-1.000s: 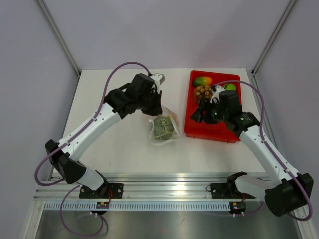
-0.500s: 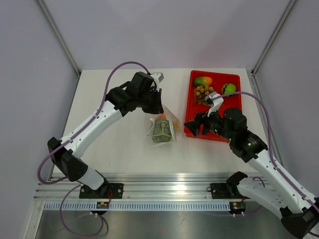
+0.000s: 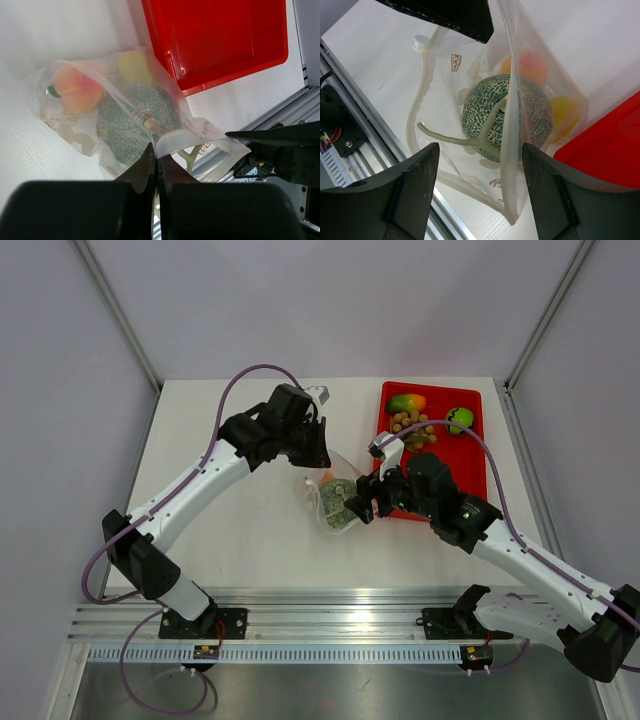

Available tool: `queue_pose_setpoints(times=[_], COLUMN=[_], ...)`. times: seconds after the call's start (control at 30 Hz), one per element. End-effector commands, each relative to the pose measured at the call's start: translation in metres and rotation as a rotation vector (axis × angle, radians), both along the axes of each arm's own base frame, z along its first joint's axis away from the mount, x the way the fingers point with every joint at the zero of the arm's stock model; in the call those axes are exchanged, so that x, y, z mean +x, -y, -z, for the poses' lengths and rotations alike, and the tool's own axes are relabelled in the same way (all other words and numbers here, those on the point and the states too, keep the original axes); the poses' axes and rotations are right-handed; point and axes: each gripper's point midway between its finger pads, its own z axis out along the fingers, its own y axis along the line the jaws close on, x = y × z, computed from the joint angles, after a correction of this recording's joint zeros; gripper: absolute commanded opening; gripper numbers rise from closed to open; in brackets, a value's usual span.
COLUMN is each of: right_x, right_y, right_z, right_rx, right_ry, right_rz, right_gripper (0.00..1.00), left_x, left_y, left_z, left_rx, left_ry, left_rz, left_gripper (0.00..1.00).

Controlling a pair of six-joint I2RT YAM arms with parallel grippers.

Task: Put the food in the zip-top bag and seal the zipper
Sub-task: Zip the zipper food storage bag at the center of the board.

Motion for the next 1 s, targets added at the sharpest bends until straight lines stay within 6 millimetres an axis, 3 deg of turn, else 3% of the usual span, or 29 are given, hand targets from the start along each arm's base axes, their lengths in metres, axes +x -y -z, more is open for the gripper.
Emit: queue_pose_setpoints(times=[0.0, 0.07, 0.1, 0.17, 0.2, 0.27, 0.3, 0.37, 0.4, 0.43, 0.5, 0.53, 0.57, 0.67, 0.7, 0.73, 0.77, 0.8, 0.83, 0.87, 0.9, 0.97], right_x=[0.015, 0.025, 0.038, 0.052, 0.062, 0.071, 0.076, 0.078, 0.078, 0.083, 0.083, 0.085, 0.094, 0.092, 0.095, 0.096, 0.101, 0.103, 0.103, 0.106, 0.111, 0.116], right_y=[-0.010, -0.009, -0.004, 0.003, 0.008, 0.007, 0.003, -0.011, -0.016, -0.016, -0.027, -0.028, -0.020, -0.026, -0.026, -0.026, -0.027, -0.026, -0.025, -0.026, -0.025, -0.023], right_z=[-0.021, -0.023, -0.016, -0.017, -0.013, -0.019, -0.012, -0.010, -0.008, -0.008, -0.006, -0.006, -0.006, -0.009, -0.009, -0.007, -0.005, -0.002, 0.003, -0.001, 0.004, 0.008], right_rx=[0.008, -0.002, -0.036, -0.049, -0.071, -0.070, -0.089, -0.106, -0.106, -0.092, -0.048, -0.029, -0.013, 0.069, 0.075, 0.078, 0.079, 0.068, 0.059, 0.063, 0.063, 0.065], right_ry=[0.062, 0.057, 0.054, 0.060, 0.069, 0.085, 0.073, 0.052, 0.044, 0.029, -0.027, -0.036, -0.045, -0.030, -0.020, -0.023, -0.040, -0.044, -0.068, -0.066, -0.084, -0.099], right_rz=[0.052, 0.103, 0.177, 0.268, 0.331, 0.358, 0.363, 0.298, 0.262, 0.248, 0.145, 0.118, 0.118, -0.027, -0.042, -0.063, -0.092, -0.104, -0.117, -0.129, -0.133, -0.136], right_gripper=[0.74, 0.69, 0.55, 0.35, 0.17, 0.06, 0.00, 0.00, 0.00, 0.00, 0.00, 0.00, 0.00, 0.00, 0.00, 0.00, 0.00, 0.00, 0.00, 0.00, 0.00, 0.00], left_x=[0.009, 0.008, 0.007, 0.005, 0.004, 0.001, -0.001, -0.005, -0.005, -0.006, -0.004, -0.005, -0.009, -0.012, -0.010, -0.009, -0.010, -0.005, -0.005, -0.006, -0.010, -0.023], left_y=[0.009, 0.009, 0.009, 0.008, 0.007, 0.005, 0.005, 0.003, 0.001, -0.003, -0.016, -0.024, -0.033, -0.048, -0.056, -0.064, -0.073, -0.088, -0.095, -0.099, -0.097, -0.102], left_z=[-0.022, -0.023, -0.024, -0.025, -0.027, -0.033, -0.031, -0.035, -0.033, -0.033, -0.042, -0.031, -0.042, -0.031, -0.046, -0.048, -0.025, -0.042, -0.036, -0.034, -0.017, -0.028], left_rx=[-0.073, -0.077, -0.080, -0.082, -0.087, -0.094, -0.096, -0.095, -0.086, -0.065, -0.037, 0.004, -0.006, -0.009, -0.025, -0.016, 0.023, 0.019, 0.032, 0.041, 0.029, -0.015], left_ry=[0.053, 0.052, 0.053, 0.058, 0.065, 0.086, 0.090, 0.119, 0.128, 0.155, 0.230, 0.249, 0.298, 0.358, 0.435, 0.476, 0.469, 0.571, 0.597, 0.630, 0.664, 0.800], left_rz=[0.001, 0.002, 0.005, 0.007, 0.011, 0.028, 0.038, 0.072, 0.076, 0.094, 0.078, 0.090, 0.088, 0.094, 0.052, 0.029, 0.009, -0.064, -0.081, -0.079, -0.042, 0.003], left_gripper=[0.00, 0.00, 0.00, 0.00, 0.00, 0.00, 0.00, 0.05, 0.14, 0.48, 0.75, 0.79, 0.95, 0.99, 0.99, 0.99, 0.99, 0.98, 0.97, 0.96, 0.92, 0.91])
